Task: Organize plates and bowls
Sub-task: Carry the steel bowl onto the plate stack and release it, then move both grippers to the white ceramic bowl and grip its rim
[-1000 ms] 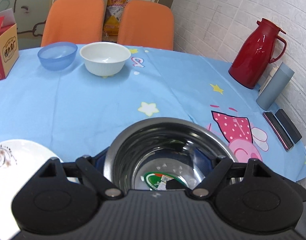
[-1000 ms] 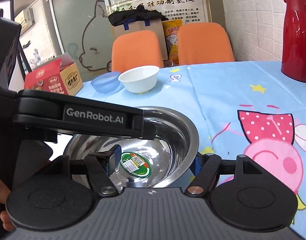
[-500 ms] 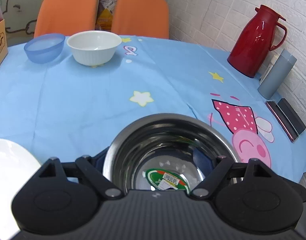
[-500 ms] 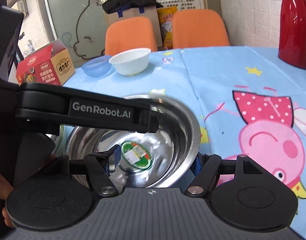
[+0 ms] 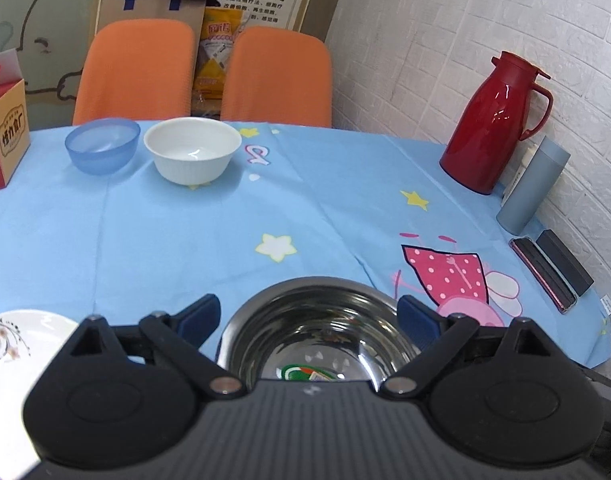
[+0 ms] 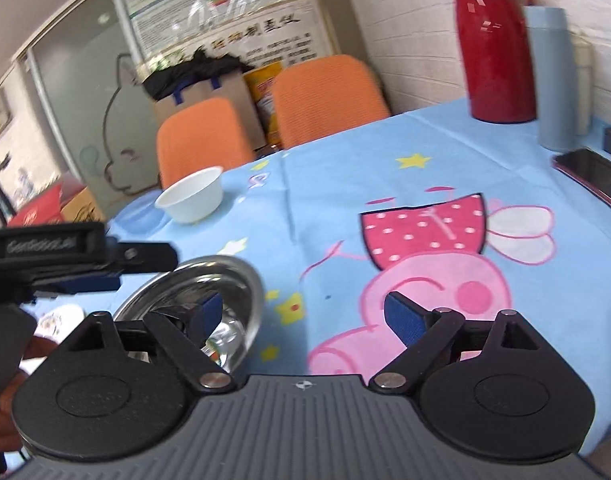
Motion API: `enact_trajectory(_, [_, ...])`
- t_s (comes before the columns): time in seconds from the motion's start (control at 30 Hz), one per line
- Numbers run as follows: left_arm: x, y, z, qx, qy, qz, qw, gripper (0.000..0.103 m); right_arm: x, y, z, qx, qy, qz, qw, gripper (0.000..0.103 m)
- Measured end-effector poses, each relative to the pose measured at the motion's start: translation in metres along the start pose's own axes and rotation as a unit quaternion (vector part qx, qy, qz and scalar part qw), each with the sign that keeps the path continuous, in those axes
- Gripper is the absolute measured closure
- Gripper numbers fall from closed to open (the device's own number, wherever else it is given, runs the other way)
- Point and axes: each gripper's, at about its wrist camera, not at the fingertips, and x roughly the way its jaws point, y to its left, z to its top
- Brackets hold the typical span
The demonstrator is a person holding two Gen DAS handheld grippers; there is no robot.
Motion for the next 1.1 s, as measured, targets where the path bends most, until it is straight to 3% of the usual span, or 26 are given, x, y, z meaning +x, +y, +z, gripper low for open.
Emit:
enact_trajectory(0.4, [-0.014, 0.013, -0.006, -0.015, -0.006, 0.004, 0.9999, 0.010, -0.002, 0.004, -0.004, -0.009, 0.016, -0.006, 1.000, 0.000])
enact_trajectory(0.87, [-0.030, 0.055, -0.005, -0.047, -0.017, 0.010, 0.9987, 0.010, 0.007, 0.048, 0.010, -0.061, 0.015, 0.014, 0.998, 0.000])
enact_trajectory(1.0, [-0.036, 0.071, 0.012, -0.034, -0.010, 0.014, 0.9993, 0.010, 0.018, 0.078, 0.051, -0.127, 0.000, 0.044, 0.991, 0.000])
enact_trajectory(1.1, [-0.049, 0.090, 0.038, -0.037, -0.038, 0.021, 0.9984, 0.010, 0.027, 0.104, 0.100, -0.187, -0.021, 0.062, 0.980, 0.000])
